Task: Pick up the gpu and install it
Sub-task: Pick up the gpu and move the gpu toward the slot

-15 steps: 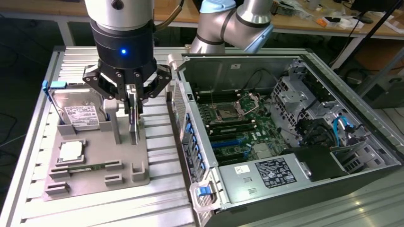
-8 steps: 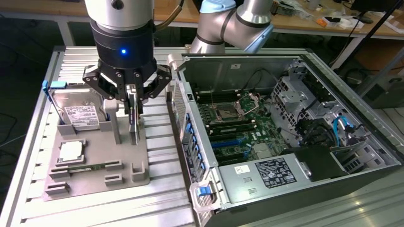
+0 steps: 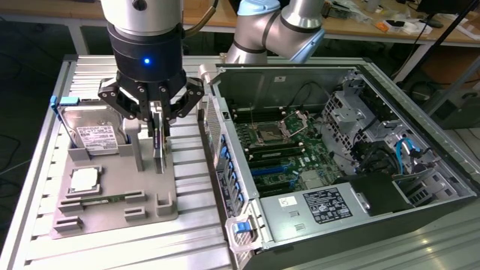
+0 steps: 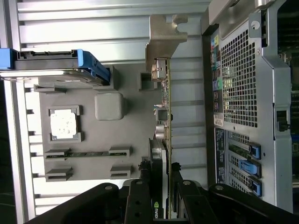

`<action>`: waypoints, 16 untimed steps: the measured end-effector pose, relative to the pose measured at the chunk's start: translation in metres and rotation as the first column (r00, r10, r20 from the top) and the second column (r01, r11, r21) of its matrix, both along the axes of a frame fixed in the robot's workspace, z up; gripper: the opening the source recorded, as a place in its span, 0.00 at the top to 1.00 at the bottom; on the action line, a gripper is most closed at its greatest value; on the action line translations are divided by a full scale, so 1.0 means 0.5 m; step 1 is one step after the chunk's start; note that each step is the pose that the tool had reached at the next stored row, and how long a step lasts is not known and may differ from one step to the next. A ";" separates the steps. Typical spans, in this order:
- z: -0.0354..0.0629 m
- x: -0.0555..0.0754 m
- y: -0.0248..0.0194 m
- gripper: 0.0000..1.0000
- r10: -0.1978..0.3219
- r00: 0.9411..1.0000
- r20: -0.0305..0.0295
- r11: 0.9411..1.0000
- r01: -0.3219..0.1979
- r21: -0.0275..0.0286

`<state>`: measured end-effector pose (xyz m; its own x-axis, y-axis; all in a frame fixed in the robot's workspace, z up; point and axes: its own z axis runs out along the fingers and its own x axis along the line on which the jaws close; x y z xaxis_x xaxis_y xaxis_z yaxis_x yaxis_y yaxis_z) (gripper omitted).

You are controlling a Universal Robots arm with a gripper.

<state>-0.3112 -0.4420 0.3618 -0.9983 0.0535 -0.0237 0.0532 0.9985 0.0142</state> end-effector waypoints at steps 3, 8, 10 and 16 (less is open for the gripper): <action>0.000 0.000 0.0000 0.73 0.000 1.000 0.000 1.000 0.000 -0.001; 0.000 0.000 0.0000 0.73 0.000 1.000 0.000 1.000 0.000 -0.007; 0.000 0.000 0.0000 0.73 0.000 1.000 0.000 1.000 0.000 -0.011; 0.000 0.000 0.0000 0.73 0.000 1.000 0.000 1.000 0.000 -0.014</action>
<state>-0.3112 -0.4420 0.3618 -0.9983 0.0532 -0.0243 0.0532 0.9986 0.0002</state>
